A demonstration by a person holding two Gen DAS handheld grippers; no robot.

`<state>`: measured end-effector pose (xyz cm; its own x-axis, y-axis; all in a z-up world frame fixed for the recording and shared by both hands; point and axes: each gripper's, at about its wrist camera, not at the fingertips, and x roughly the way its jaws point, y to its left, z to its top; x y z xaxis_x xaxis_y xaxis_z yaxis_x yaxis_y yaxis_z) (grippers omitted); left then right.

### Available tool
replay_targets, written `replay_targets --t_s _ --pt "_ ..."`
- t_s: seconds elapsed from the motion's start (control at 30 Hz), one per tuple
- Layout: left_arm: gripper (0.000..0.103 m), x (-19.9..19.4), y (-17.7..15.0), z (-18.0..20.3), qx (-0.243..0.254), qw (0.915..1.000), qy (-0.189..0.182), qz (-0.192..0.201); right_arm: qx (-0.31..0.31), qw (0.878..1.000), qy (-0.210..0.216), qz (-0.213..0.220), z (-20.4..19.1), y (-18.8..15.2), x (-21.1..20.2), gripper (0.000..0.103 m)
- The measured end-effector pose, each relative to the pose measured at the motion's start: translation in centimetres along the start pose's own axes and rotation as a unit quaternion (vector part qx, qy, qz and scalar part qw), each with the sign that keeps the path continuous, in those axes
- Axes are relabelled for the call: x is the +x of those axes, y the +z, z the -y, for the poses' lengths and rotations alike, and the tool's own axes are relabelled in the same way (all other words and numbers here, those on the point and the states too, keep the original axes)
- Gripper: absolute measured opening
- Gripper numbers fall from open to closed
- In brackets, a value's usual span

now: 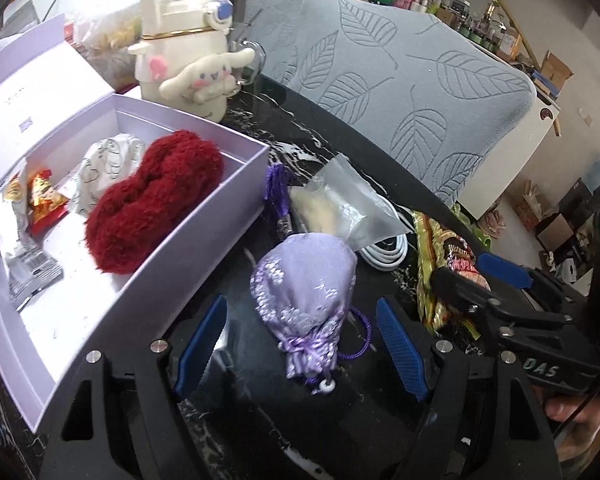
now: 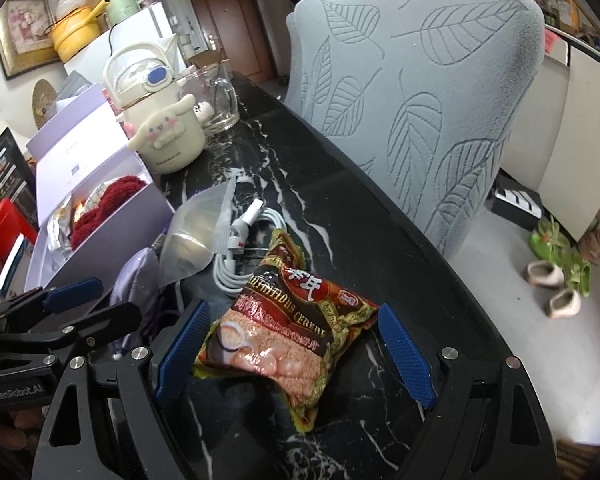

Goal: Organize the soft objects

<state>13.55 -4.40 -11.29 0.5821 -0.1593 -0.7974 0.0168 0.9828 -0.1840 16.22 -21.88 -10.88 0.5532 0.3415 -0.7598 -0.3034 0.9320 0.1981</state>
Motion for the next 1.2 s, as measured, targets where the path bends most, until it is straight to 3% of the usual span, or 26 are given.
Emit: replay_targets --t_s 0.17,0.33,0.43,0.47,0.57,1.2 --pt "0.077 0.7 0.7 0.0 -0.003 1.0000 0.002 0.004 0.014 1.000 -0.001 -0.008 0.6 -0.2 1.0 0.085" --pt "0.076 1.5 1.2 -0.1 -0.004 1.0000 0.001 0.000 0.004 1.000 0.009 -0.008 0.6 -0.4 0.9 0.073" --pt "0.063 1.8 1.3 -0.3 -0.011 0.9999 -0.002 -0.004 -0.007 1.000 0.015 -0.007 0.6 -0.6 0.6 0.062" --pt "0.054 2.0 1.3 -0.4 -0.012 0.9999 -0.002 -0.007 -0.010 1.000 0.015 -0.007 0.6 -0.6 0.5 0.060" --pt "0.046 2.1 1.1 -0.3 -0.009 0.9999 0.000 -0.005 -0.013 1.000 0.019 -0.006 0.7 -1.0 0.4 0.057" --pt "0.044 -2.1 -4.1 0.8 -0.002 0.9998 0.017 -0.014 -0.022 1.000 0.017 -0.005 1.2 -4.5 -3.2 0.054"
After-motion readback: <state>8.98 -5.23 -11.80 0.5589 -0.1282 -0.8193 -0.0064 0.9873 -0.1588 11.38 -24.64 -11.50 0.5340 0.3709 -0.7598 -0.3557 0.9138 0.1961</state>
